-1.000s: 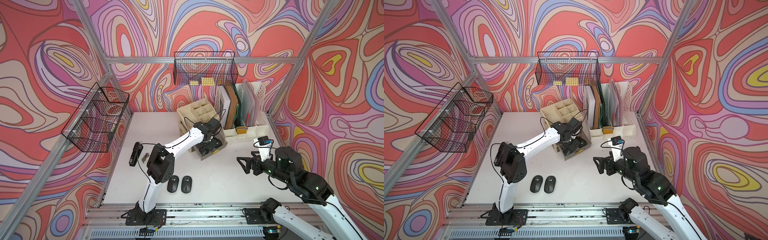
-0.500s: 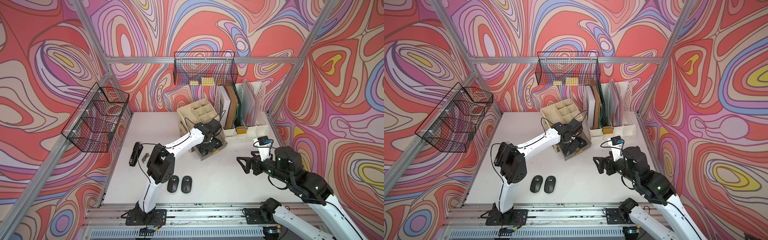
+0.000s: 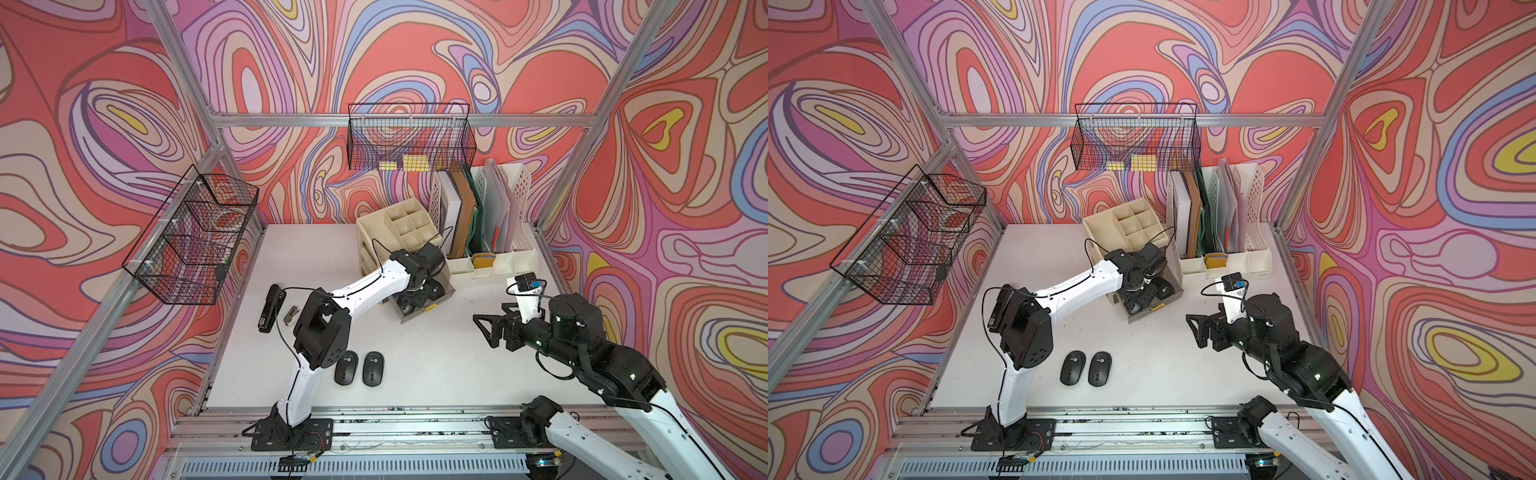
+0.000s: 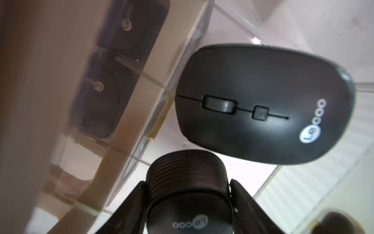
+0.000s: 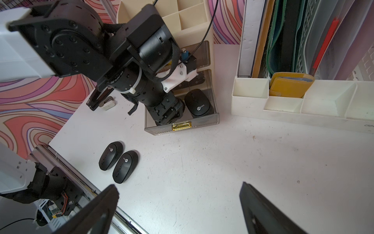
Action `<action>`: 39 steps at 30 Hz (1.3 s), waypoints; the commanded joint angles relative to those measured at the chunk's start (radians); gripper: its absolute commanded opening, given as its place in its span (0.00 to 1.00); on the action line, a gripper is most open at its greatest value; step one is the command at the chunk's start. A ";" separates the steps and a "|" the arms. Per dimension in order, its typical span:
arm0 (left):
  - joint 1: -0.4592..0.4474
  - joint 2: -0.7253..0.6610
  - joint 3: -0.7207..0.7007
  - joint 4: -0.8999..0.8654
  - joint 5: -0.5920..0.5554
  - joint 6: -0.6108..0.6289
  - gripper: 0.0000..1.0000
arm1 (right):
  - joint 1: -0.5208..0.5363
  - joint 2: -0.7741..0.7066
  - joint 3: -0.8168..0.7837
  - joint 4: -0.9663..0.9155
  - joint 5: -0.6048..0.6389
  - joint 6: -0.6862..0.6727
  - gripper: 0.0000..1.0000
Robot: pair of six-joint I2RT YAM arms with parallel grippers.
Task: Take the mice out of the drawer
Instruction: Pick up the mouse from the drawer.
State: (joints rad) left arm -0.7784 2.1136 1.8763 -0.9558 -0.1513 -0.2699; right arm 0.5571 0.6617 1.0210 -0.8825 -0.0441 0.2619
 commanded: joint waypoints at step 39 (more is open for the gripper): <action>0.014 -0.154 0.033 0.047 0.031 0.179 0.57 | 0.002 -0.005 -0.009 0.037 -0.001 0.014 0.97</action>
State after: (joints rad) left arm -0.7654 1.9984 1.8999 -0.9253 -0.1444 -0.1169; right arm 0.5571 0.6510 1.0130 -0.8623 -0.0437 0.2749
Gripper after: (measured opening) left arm 0.635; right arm 0.975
